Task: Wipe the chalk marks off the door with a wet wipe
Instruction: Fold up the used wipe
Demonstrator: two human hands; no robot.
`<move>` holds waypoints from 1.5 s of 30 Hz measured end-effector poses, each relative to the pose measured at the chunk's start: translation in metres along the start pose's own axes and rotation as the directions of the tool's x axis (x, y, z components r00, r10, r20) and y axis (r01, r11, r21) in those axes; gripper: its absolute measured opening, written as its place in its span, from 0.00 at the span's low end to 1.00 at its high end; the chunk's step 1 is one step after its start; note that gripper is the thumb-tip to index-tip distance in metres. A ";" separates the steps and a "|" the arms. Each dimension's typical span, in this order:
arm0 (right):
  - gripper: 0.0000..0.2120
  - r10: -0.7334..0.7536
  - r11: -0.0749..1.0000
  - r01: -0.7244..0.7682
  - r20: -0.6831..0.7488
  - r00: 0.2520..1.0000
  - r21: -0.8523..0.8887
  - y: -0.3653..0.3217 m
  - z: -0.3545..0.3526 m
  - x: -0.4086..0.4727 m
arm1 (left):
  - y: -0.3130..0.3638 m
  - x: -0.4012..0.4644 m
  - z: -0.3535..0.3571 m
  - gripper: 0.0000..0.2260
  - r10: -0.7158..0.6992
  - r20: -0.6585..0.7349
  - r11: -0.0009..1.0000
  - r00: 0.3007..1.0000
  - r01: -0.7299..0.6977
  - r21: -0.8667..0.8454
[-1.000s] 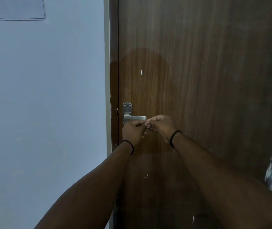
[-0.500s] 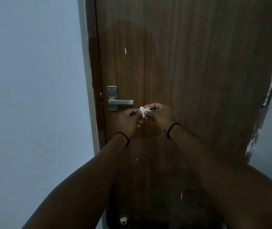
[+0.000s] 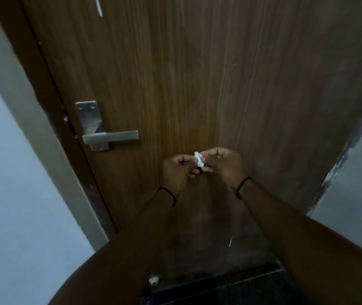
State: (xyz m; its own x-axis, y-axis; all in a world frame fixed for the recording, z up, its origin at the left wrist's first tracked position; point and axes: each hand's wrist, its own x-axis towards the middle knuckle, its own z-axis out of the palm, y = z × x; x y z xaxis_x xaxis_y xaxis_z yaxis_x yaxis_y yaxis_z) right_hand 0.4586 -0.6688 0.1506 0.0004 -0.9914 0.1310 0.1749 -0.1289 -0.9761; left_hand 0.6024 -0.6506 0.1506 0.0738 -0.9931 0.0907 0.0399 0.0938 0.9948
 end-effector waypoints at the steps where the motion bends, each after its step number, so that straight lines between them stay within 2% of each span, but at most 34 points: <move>1: 0.03 0.038 0.999 -0.038 0.006 0.999 0.001 0.000 -0.004 0.000 | 0.002 -0.001 0.004 0.03 -0.031 0.008 0.999 1.000 0.030 0.015; 4: 0.08 0.156 0.987 -0.156 0.029 0.987 -0.027 -0.016 -0.021 -0.006 | 0.022 -0.003 0.023 0.04 -0.166 0.050 0.984 0.985 0.162 0.075; 7: 0.10 0.257 0.966 -0.258 0.061 0.964 0.011 -0.048 -0.043 -0.020 | 0.051 -0.005 0.045 0.04 -0.247 0.110 0.957 0.963 0.224 0.186; 11: 0.08 0.298 0.952 -0.301 0.045 0.953 0.050 -0.089 -0.083 -0.042 | 0.085 -0.011 0.084 0.04 -0.347 0.233 0.922 0.909 0.284 0.264; 14: 0.11 0.337 0.941 -0.335 -0.038 0.941 0.043 -0.106 -0.113 -0.059 | 0.095 -0.017 0.117 0.04 -0.388 0.313 0.901 0.867 0.285 0.326; 16: 0.12 0.344 0.938 -0.347 -0.086 0.935 -0.021 -0.110 -0.129 -0.069 | 0.094 -0.021 0.138 0.05 -0.416 0.360 0.887 0.835 0.285 0.365; 18: 0.09 0.322 0.937 -0.339 -0.170 0.931 -0.084 -0.110 -0.146 -0.082 | 0.090 -0.023 0.159 0.06 -0.447 0.409 0.867 0.796 0.274 0.416; 20: 0.01 0.310 0.930 -0.352 -0.286 0.907 -0.109 -0.104 -0.164 -0.099 | 0.078 -0.025 0.180 0.07 -0.475 0.468 0.841 0.745 0.229 0.490; 21: 0.06 0.309 0.921 -0.369 -0.348 0.885 -0.123 -0.100 -0.172 -0.109 | 0.071 -0.027 0.190 0.07 -0.481 0.499 0.832 0.721 0.195 0.520; 23: 0.10 0.303 0.897 -0.419 -0.492 0.816 -0.143 -0.089 -0.188 -0.135 | 0.054 -0.036 0.214 0.08 -0.502 0.578 0.810 0.643 0.115 0.576; 25: 0.09 0.271 0.837 -0.503 -0.636 0.723 -0.216 -0.079 -0.204 -0.167 | 0.035 -0.053 0.239 0.10 -0.527 0.649 0.783 0.549 0.016 0.622; 27: 0.08 0.253 0.745 -0.606 -0.723 0.643 -0.278 -0.072 -0.217 -0.202 | 0.017 -0.076 0.260 0.11 -0.574 0.704 0.755 0.418 -0.064 0.653; 30: 0.08 0.244 0.665 -0.712 -0.836 0.492 -0.225 -0.061 -0.234 -0.256 | -0.009 -0.117 0.287 0.09 -0.572 0.790 0.752 0.219 -0.244 0.612; 32: 0.06 0.227 0.636 -0.755 -0.895 0.383 -0.161 -0.054 -0.242 -0.289 | -0.022 -0.144 0.298 0.09 -0.523 0.841 0.745 0.135 -0.406 0.529; 35: 0.05 0.189 0.564 -0.821 -0.954 0.235 -0.090 -0.043 -0.255 -0.334 | -0.038 -0.182 0.313 0.11 -0.489 0.869 0.715 0.073 -0.538 0.447; 39: 0.07 0.179 0.552 -0.834 -0.979 0.094 0.021 -0.021 -0.276 -0.381 | -0.064 -0.222 0.338 0.18 -0.438 0.899 0.658 -0.006 -0.684 0.316; 43: 0.09 0.155 0.554 -0.829 -0.988 0.013 0.076 0.011 -0.302 -0.411 | -0.097 -0.250 0.359 0.18 -0.398 0.916 0.575 -0.050 -0.791 0.207; 45: 0.13 0.171 0.541 -0.836 -0.985 0.003 0.091 0.028 -0.318 -0.424 | -0.117 -0.262 0.369 0.20 -0.394 0.915 0.530 -0.081 -0.834 0.155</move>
State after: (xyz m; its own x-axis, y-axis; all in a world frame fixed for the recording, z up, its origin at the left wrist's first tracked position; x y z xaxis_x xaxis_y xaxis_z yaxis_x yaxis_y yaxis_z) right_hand 0.1505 -0.2596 0.0129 -0.9403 -0.0483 -0.3369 0.1838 0.7610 -0.6221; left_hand 0.2111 -0.4276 0.0273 -0.9338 -0.0206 -0.3571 -0.1945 0.8671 0.4586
